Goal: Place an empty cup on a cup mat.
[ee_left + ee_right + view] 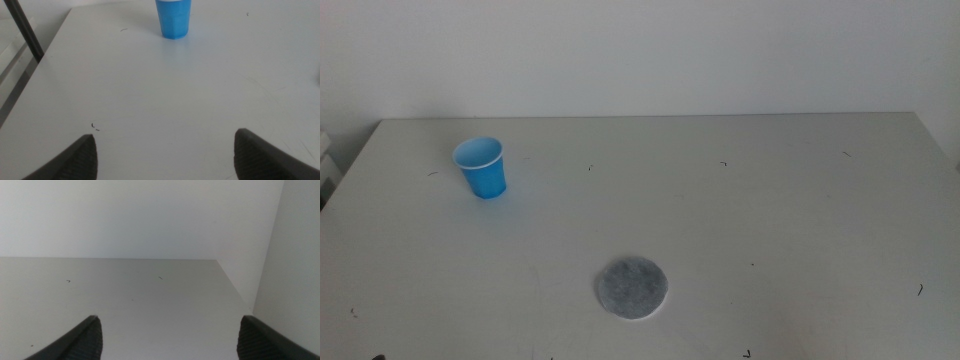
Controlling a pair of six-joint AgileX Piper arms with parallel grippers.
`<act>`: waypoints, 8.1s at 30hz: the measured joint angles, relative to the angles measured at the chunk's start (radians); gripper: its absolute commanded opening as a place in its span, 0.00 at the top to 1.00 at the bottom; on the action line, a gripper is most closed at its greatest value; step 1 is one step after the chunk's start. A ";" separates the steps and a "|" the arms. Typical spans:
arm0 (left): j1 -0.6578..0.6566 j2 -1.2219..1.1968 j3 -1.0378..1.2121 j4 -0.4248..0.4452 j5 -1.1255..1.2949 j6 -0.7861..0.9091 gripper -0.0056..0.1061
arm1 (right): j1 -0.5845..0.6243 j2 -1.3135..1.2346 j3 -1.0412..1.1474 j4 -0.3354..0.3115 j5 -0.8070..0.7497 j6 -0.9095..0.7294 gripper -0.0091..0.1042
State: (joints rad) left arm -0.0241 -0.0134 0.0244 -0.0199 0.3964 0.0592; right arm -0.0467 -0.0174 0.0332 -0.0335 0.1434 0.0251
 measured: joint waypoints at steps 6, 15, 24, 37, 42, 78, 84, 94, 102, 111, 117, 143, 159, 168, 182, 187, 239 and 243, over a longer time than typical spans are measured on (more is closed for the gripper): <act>0.000 0.028 -0.091 -0.007 0.037 -0.001 0.01 | 0.000 0.000 0.000 0.000 0.000 0.000 0.09; 0.000 0.316 -0.407 -0.008 0.147 -0.066 0.01 | 0.000 0.000 0.000 0.000 0.000 0.000 0.09; 0.000 0.685 -0.812 -0.008 0.275 -0.076 0.01 | 0.000 0.000 0.000 0.000 0.000 0.000 0.09; 0.000 1.283 -1.465 -0.007 0.486 -0.076 0.01 | 0.000 0.000 0.000 0.000 0.000 0.000 0.09; 0.000 1.477 -1.643 -0.007 0.522 -0.076 0.01 | 0.000 0.000 0.000 0.000 0.000 0.000 0.09; 0.013 2.055 -1.850 0.068 0.649 -0.136 0.01 | 0.000 0.000 0.000 0.000 0.000 0.000 0.09; 0.013 2.129 -1.850 0.057 0.588 -0.131 0.01 | 0.000 0.000 0.000 0.000 0.000 0.000 0.09; 0.013 2.220 -1.850 0.042 0.481 -0.131 0.08 | 0.000 0.000 0.000 0.000 0.000 0.000 0.09; 0.013 2.236 -1.851 0.038 0.477 -0.128 0.73 | 0.000 0.000 0.000 0.000 0.000 0.000 0.09; 0.013 2.205 -1.854 -0.004 0.500 -0.089 0.95 | 0.000 0.000 0.000 0.000 0.000 0.000 0.09; 0.011 2.129 -1.850 -0.042 0.583 -0.076 0.95 | 0.000 0.000 0.000 0.000 0.000 0.000 0.09; -0.551 1.925 -1.592 -0.098 0.628 -0.077 0.95 | 0.000 0.000 0.000 0.000 0.000 0.000 0.09; -0.574 1.973 -1.538 -0.106 0.636 -0.077 0.95 | 0.000 0.000 0.000 0.000 0.000 0.000 0.09; -0.574 1.983 -1.536 -0.099 0.609 -0.077 0.72 | 0.000 0.000 0.000 0.000 0.000 0.000 0.09; -0.546 1.966 -1.536 -0.108 0.640 -0.049 0.01 | 0.000 0.000 0.000 0.000 0.000 0.000 0.09; -0.478 1.880 -1.536 -0.155 0.723 -0.034 0.01 | 0.000 0.000 0.000 0.000 0.000 0.000 0.09; 0.022 0.186 -0.235 0.127 -0.097 -0.108 0.01 | 0.000 0.000 0.000 0.000 0.000 0.000 0.09; 0.022 0.108 -0.140 0.127 -0.121 -0.134 0.01 | 0.000 0.000 0.000 0.000 0.000 0.000 0.09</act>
State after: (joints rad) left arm -0.0017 0.0947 -0.1160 0.1072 0.2751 -0.0750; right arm -0.0467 -0.0174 0.0332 -0.0335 0.1434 0.0251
